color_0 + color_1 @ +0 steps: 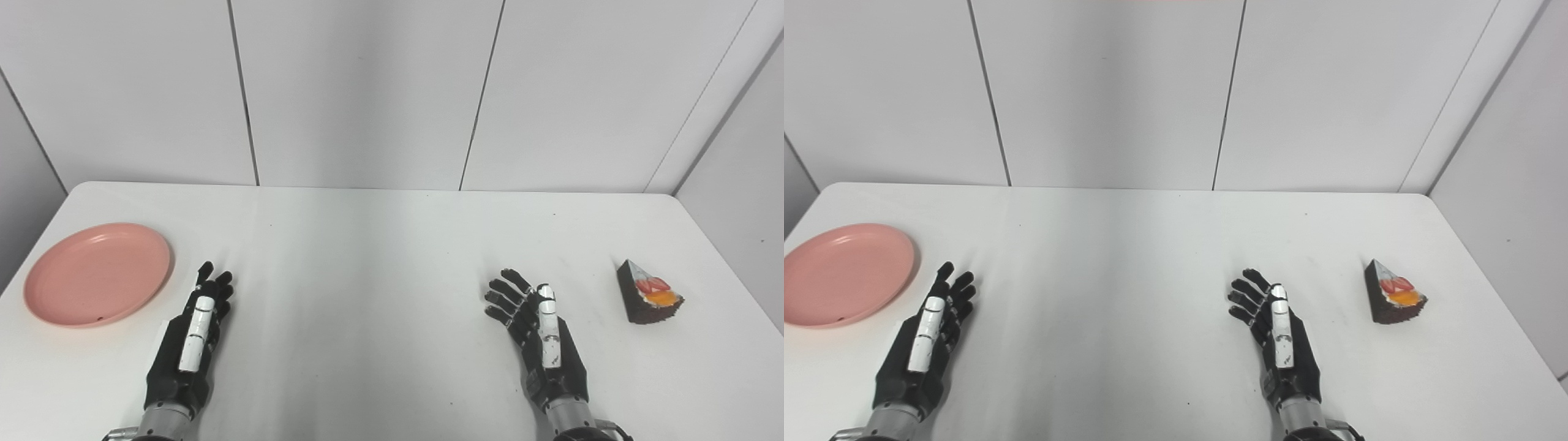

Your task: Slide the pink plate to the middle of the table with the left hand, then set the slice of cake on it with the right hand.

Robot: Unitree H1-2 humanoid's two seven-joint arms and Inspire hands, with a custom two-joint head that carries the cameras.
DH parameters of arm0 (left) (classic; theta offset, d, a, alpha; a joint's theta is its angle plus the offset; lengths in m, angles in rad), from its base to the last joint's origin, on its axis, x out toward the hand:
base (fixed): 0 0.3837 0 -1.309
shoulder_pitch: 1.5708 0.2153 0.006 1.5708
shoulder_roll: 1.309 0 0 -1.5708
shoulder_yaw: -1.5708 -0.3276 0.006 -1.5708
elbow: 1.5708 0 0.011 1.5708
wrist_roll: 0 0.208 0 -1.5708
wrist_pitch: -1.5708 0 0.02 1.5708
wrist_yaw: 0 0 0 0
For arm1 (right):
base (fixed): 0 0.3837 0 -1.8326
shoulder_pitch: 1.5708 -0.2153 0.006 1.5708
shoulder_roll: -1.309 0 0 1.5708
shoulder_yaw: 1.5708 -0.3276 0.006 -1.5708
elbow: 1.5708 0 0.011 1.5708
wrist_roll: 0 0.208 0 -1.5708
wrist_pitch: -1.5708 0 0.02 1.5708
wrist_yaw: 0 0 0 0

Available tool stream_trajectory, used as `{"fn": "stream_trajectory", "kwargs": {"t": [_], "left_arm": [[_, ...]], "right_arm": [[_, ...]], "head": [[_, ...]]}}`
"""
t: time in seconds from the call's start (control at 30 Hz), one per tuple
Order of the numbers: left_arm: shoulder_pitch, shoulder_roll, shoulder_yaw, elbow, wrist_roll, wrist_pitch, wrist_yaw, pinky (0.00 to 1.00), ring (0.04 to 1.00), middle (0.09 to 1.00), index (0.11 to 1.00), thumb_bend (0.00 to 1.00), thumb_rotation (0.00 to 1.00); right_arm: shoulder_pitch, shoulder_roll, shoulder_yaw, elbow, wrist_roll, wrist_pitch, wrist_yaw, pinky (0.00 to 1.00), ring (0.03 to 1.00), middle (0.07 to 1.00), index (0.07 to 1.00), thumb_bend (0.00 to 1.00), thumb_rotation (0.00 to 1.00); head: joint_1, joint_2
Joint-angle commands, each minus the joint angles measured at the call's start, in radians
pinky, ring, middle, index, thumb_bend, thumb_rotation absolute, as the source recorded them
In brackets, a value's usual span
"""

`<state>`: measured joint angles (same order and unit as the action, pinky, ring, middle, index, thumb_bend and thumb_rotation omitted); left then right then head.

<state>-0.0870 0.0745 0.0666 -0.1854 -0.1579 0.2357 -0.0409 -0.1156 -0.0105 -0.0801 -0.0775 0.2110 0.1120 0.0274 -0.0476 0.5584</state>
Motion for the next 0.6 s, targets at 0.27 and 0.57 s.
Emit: {"fn": "stream_trajectory", "kwargs": {"t": [0.27,0.57], "left_arm": [[-0.01,0.015,-0.014,-0.015,0.0,0.018,-0.016,1.0,0.957,0.922,1.0,0.72,0.86],[-0.01,0.018,-0.017,-0.022,0.003,0.032,-0.015,1.0,0.958,0.921,1.0,0.7,0.87]], "right_arm": [[-0.015,0.0,0.001,-0.009,0.01,0.009,0.006,0.77,0.769,0.771,0.8,0.79,0.98],[-0.013,0.002,0.001,-0.017,0.01,0.016,0.003,0.77,0.767,0.768,0.799,0.79,0.98]], "head": [[0.001,0.001],[-0.001,0.003]]}}
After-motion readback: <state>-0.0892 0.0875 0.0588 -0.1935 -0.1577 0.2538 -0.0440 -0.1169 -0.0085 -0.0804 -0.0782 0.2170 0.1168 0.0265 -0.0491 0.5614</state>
